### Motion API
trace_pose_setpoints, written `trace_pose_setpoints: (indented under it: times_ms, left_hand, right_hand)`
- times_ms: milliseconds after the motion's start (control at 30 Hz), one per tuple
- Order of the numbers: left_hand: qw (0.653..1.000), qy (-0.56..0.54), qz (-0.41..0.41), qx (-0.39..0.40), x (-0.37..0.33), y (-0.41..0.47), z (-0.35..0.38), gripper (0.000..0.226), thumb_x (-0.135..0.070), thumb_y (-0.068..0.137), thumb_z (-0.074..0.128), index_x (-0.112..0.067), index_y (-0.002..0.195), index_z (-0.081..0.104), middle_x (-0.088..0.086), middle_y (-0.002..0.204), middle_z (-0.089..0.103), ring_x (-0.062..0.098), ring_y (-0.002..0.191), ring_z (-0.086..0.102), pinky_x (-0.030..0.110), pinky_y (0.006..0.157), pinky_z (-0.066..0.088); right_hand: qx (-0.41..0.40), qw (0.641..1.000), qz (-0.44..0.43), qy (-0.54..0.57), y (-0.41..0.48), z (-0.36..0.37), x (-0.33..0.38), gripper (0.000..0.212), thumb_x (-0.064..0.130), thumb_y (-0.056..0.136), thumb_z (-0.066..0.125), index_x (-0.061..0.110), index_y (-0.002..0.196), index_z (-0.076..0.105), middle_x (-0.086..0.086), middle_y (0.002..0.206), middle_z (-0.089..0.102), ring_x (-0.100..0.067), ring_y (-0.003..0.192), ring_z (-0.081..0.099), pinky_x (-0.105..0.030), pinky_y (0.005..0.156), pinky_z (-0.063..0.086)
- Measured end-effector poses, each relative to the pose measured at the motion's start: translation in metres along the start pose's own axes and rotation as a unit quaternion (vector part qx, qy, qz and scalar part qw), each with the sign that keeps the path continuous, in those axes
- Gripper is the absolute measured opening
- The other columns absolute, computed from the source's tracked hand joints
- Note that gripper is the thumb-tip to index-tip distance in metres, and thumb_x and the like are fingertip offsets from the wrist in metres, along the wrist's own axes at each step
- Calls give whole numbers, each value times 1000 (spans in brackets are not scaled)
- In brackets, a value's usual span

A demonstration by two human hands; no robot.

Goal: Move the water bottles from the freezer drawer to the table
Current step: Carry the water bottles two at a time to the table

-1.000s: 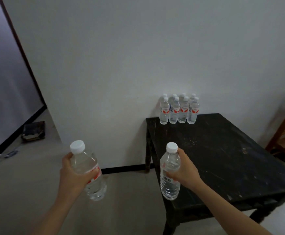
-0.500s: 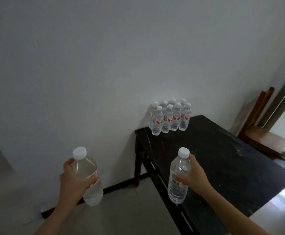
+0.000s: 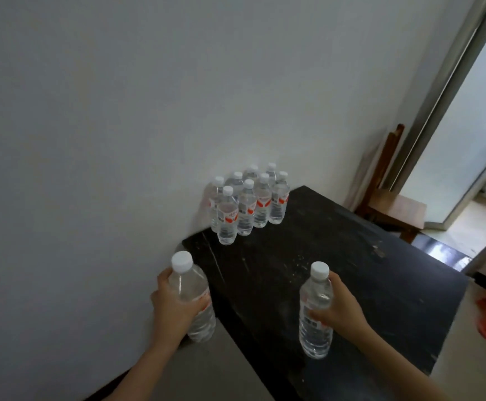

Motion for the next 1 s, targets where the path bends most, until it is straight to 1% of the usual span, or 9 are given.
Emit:
trace_pose_setpoints:
  times_ms: [100,200,300,467,500,600,767,900,1000]
  left_hand:
    - [1000,-17,4,9,-11,35,49,69,0,55,84,-20,107,43,2,96,57,21,86,58,33,79,46]
    - [1000,-17,1,17,-13,62,89,72,3,54,84,-18,110,42,5,105,56,20,92,56,31,82,43]
    - [1000,-5,-8,15,-1,93,119,80,-1,51,86,-12,118,44,10,113,56,24,98,57,38,89,47]
    - [998,37,-41,22,16,123,158,84,-19,47,89,-29,117,42,8,114,57,26,105,56,47,92,48]
    - [998,50,-37,20,17,127,164,82,-20,47,88,-28,115,44,8,113,58,28,106,55,47,91,48]
    - [997,72,-21,14,17,142,183,75,-18,48,88,-11,113,52,9,107,60,29,105,52,42,91,46]
    - [994,85,-3,68,28,169,208,79,-23,47,88,-16,117,52,8,109,62,28,107,55,43,92,49]
    - [994,74,-3,83,32,189,221,80,-21,48,88,-19,119,50,10,113,59,29,109,53,37,92,48]
    - [995,65,-2,81,36,199,227,76,-19,48,87,-19,115,52,9,110,60,30,107,54,31,86,48]
  right_hand:
    - [-5,1000,0,11,49,5,-6,80,21,66,81,28,132,36,5,116,49,-13,101,52,-37,85,50]
    - [-4,1000,5,26,87,7,-7,77,22,67,80,28,131,37,3,114,50,-15,99,53,-38,86,50]
    - [4,999,2,32,122,7,-9,77,19,67,79,29,131,37,5,113,49,-13,97,53,-33,83,49]
    - [0,999,10,39,157,13,-14,80,17,66,80,29,132,37,8,114,46,-13,101,52,-27,82,44]
    - [3,999,10,39,162,15,-15,81,17,66,80,29,132,36,8,114,45,-12,102,51,-26,83,43]
    - [-1,999,17,39,177,20,-15,81,17,67,80,28,133,35,10,114,44,-9,103,49,-23,83,41]
    - [3,999,25,40,202,27,-8,85,17,66,80,31,135,33,10,119,46,-10,112,47,-33,97,44]
    - [-13,998,44,39,224,36,1,84,20,63,82,32,132,36,9,123,50,-10,114,47,-30,97,42]
    - [-8,999,35,2,246,44,8,85,23,61,83,28,133,38,5,123,53,-17,117,45,-34,98,41]
Point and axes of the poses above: each hand's wrist, its own y-axis towards the middle knuckle, its own z-axis out of the palm, x = y × z, the point moved 2 cm from there along y, towards the middle knuckle
